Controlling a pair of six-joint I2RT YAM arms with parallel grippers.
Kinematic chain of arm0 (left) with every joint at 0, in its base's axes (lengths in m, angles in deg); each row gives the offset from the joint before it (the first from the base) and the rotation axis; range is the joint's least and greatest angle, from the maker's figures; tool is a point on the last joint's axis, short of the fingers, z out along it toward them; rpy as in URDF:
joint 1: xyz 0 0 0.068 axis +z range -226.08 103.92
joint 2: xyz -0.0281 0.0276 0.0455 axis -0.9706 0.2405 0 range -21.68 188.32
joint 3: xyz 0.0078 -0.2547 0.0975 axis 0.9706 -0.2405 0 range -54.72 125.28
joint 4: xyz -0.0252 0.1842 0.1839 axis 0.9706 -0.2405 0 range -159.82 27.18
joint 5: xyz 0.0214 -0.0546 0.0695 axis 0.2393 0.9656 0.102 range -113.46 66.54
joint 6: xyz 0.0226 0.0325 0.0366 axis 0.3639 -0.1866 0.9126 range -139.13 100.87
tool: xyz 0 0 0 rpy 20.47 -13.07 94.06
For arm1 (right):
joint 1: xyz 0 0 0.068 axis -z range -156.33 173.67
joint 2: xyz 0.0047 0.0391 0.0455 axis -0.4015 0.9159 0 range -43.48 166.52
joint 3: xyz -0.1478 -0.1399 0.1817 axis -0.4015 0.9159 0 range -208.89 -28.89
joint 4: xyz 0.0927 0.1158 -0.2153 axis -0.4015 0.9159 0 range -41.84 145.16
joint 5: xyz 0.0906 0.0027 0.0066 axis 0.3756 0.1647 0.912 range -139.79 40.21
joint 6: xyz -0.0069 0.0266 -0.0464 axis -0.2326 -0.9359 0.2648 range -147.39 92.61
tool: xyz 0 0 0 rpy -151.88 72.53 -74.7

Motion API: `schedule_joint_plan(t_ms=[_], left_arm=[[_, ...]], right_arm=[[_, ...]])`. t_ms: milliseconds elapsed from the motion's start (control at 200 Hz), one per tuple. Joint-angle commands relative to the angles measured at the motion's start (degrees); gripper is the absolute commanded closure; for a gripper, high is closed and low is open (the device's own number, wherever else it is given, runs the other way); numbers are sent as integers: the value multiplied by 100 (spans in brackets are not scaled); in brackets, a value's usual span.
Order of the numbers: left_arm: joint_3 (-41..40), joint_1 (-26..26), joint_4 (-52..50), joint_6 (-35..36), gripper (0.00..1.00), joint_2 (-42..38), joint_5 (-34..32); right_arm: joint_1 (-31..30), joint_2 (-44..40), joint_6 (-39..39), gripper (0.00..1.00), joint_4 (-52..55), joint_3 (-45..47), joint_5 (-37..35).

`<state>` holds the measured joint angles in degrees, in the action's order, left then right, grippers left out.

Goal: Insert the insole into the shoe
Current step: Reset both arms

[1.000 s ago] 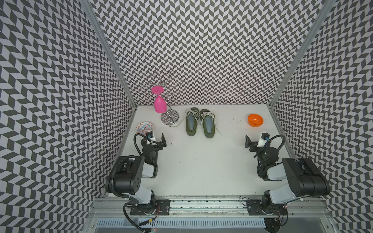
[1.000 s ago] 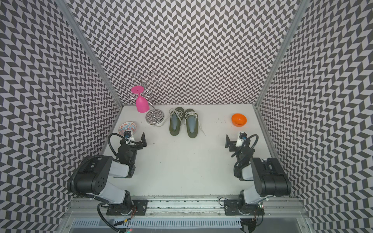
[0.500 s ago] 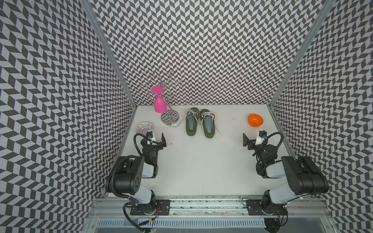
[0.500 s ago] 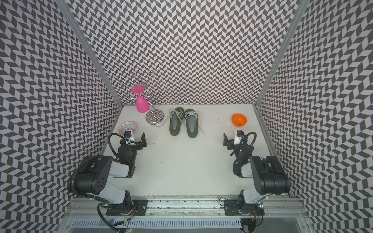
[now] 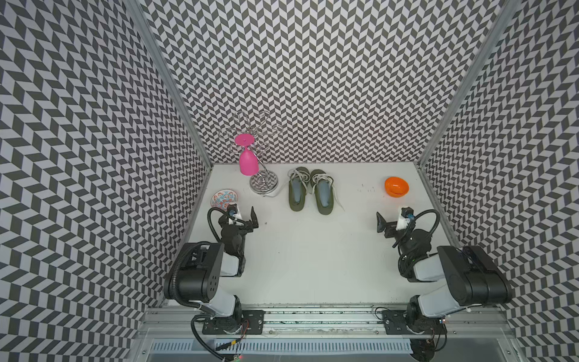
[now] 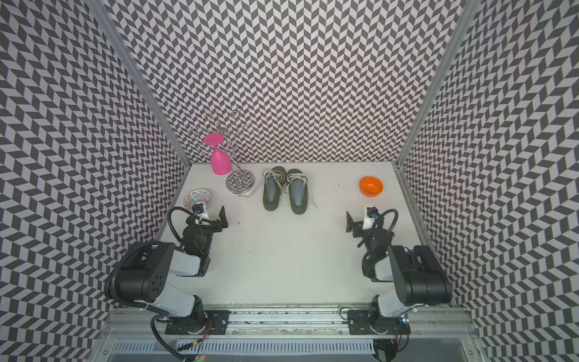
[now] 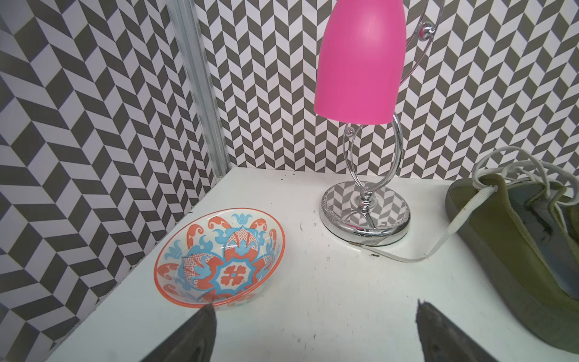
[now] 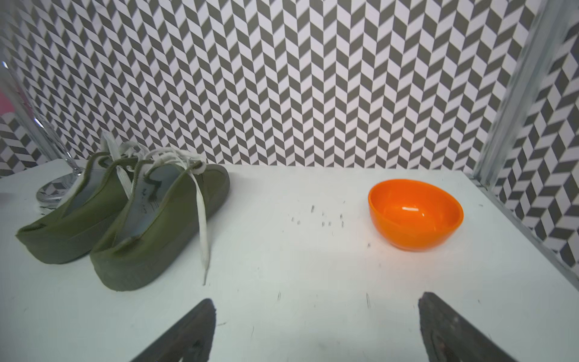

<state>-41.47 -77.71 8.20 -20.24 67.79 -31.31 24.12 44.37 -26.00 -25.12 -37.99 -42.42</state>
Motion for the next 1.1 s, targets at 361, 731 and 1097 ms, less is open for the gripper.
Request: schedule_joint_plan(t_ms=[361, 731, 1097], left_arm=[[81, -24, 157, 5, 0, -41, -58], [81, -22, 157, 7, 0, -40, -58], [81, -22, 157, 1, 0, -38, -58]], right_arm=[[-418, 164, 21, 0, -150, -522, -1193], [-311, 175, -44, 0, -220, -507, -1072], [-166, 71, -408, 0, -474, -210, -1554]])
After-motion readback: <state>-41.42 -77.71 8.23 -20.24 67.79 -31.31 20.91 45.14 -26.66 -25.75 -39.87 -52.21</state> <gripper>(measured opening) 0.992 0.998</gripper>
